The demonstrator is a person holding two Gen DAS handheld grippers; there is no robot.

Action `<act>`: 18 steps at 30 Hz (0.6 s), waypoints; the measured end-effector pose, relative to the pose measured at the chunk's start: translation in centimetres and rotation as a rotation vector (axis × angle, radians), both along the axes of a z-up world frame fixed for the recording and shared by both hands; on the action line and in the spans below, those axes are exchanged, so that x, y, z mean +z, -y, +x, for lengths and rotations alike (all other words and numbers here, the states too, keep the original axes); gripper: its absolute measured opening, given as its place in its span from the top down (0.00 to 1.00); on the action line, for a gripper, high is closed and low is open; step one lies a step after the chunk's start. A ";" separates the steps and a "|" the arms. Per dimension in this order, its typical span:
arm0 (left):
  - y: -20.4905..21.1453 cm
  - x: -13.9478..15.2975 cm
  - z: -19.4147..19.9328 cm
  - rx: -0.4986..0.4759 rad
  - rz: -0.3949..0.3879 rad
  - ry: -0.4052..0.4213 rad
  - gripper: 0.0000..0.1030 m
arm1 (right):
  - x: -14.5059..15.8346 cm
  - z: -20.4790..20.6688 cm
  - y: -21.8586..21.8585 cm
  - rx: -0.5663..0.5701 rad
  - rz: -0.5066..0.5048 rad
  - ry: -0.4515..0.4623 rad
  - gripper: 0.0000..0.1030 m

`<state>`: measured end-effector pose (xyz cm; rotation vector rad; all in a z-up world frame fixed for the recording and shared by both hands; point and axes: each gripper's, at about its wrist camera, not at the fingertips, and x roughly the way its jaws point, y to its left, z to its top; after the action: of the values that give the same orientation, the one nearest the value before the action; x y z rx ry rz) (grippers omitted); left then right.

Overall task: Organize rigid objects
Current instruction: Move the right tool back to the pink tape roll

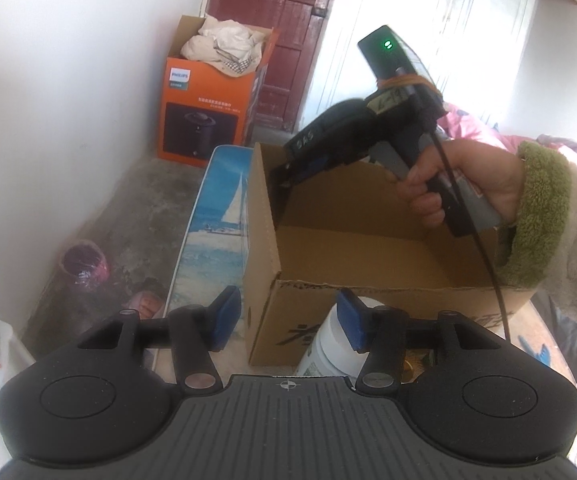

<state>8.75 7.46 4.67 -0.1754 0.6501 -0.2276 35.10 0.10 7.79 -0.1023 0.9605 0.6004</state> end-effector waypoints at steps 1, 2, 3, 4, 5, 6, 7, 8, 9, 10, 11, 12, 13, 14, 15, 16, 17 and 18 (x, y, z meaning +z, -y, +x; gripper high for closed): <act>0.1 0.1 -0.3 -0.002 -0.001 0.006 0.48 | 0.7 -0.2 0.6 -0.009 0.020 0.006 0.72; 0.2 0.3 -0.5 -0.007 -0.002 0.012 0.48 | 1.5 -0.6 1.3 -0.020 0.044 0.012 0.70; 0.4 0.5 -0.8 -0.015 -0.002 0.020 0.48 | 2.3 -1.1 2.1 -0.031 0.072 0.014 0.69; 0.6 0.7 -1.2 -0.023 -0.003 0.029 0.47 | 3.2 -1.8 3.2 -0.040 0.103 0.012 0.66; 0.9 0.9 -1.5 -0.033 -0.002 0.038 0.47 | 4.3 -2.8 4.4 -0.047 0.140 0.009 0.63; 1.2 1.1 -2.0 -0.046 -0.001 0.049 0.46 | 5.3 -4.0 5.7 -0.052 0.173 0.014 0.62; 1.6 1.3 -2.4 -0.061 -0.001 0.060 0.45 | 6.3 -5.2 6.9 -0.056 0.201 0.023 0.59; 2.0 1.5 -2.9 -0.079 -0.001 0.072 0.45 | 7.3 -6.7 8.4 -0.058 0.228 0.037 0.59; 2.5 1.8 -3.4 -0.101 -0.002 0.084 0.44 | 8.2 -8.3 9.8 -0.065 0.251 0.053 0.59; 3.0 1.9 -3.9 -0.126 -0.006 0.096 0.44 | 9.0 -10.0 11.2 -0.076 0.275 0.068 0.58; 3.6 2.0 -4.5 -0.159 -0.010 0.105 0.42 | 9.7 -11.8 12.7 -0.087 0.302 0.084 0.58; 4.3 2.1 -5.0 -0.197 -0.015 0.111 0.41 | 10.2 -13.5 14.2 -0.099 0.329 0.098 0.58; 5.0 2.0 -5.6 -0.239 -0.023 0.115 0.40 | 10.5 -15.4 15.7 -0.115 0.353 0.112 0.58; 5.8 1.9 -6.0 -0.289 -0.028 0.114 0.37 | 10.5 -17.2 17.2 -0.134 0.375 0.125 0.58; 6.7 1.6 -6.5 -0.334 -0.030 0.110 0.35 | 10.3 -18.9 18.5 -0.157 0.395 0.132 0.58; 7.7 1.3 -6.9 -0.372 -0.029 0.102 0.35 | 9.8 -20.6 19.8 -0.186 0.415 0.136 0.58; 8.8 0.8 -7.2 -0.410 -0.022 0.086 0.35 | 9.1 -22.1 21.2 -0.220 0.432 0.128 0.58; 10.0 0.3 -7.4 -0.445 -0.013 0.067 0.35 | 8.2 -23.5 22.3 -0.256 0.448 0.113 0.58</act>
<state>1.30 -2.50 4.94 -0.0325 0.6154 -0.6630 11.57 -22.23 16.00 0.3775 0.6974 0.5528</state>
